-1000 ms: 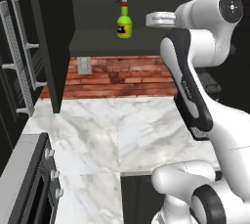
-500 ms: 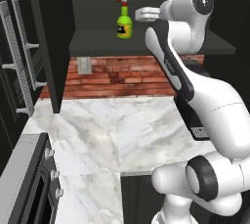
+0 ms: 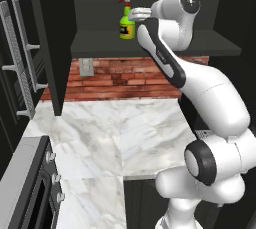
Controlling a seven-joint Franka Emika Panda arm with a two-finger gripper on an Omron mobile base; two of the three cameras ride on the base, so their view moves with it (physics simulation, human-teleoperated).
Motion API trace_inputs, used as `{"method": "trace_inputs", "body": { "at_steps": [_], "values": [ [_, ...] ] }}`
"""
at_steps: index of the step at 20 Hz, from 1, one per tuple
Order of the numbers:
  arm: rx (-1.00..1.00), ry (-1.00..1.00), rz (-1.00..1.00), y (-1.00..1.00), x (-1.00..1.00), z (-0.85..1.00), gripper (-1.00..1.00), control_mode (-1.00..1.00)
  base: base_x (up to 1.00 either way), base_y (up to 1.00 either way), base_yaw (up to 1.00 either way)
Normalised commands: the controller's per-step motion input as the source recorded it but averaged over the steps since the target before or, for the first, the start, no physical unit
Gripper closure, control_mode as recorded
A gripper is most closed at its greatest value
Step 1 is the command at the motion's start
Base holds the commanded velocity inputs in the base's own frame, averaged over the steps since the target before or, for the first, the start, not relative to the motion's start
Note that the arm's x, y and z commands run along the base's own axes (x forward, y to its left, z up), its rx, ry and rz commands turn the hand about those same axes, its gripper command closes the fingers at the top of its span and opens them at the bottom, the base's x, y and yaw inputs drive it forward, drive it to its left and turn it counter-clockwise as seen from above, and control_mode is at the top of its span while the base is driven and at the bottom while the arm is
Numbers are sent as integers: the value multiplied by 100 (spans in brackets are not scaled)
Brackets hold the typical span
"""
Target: Move the cutting board and knife to the sink. Then move spray from the cabinet to the counter.
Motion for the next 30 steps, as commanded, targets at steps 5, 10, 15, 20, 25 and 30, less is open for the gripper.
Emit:
{"method": "trace_inputs", "body": {
  "at_steps": [5,10,15,20,25,30],
  "values": [
    [0,0,3,9,40,-9,-100,-100,0,0,0],
    [-7,0,0,0,49,0,-100,-100,0,0,0],
    [-10,5,0,0,38,0,-100,-100,0,0,0],
    [-4,1,0,0,34,-1,-100,-100,0,0,0],
    [-1,0,0,0,37,-14,-100,-100,0,0,0],
    [0,0,0,7,32,-20,-100,-100,0,0,0]
  ]
}}
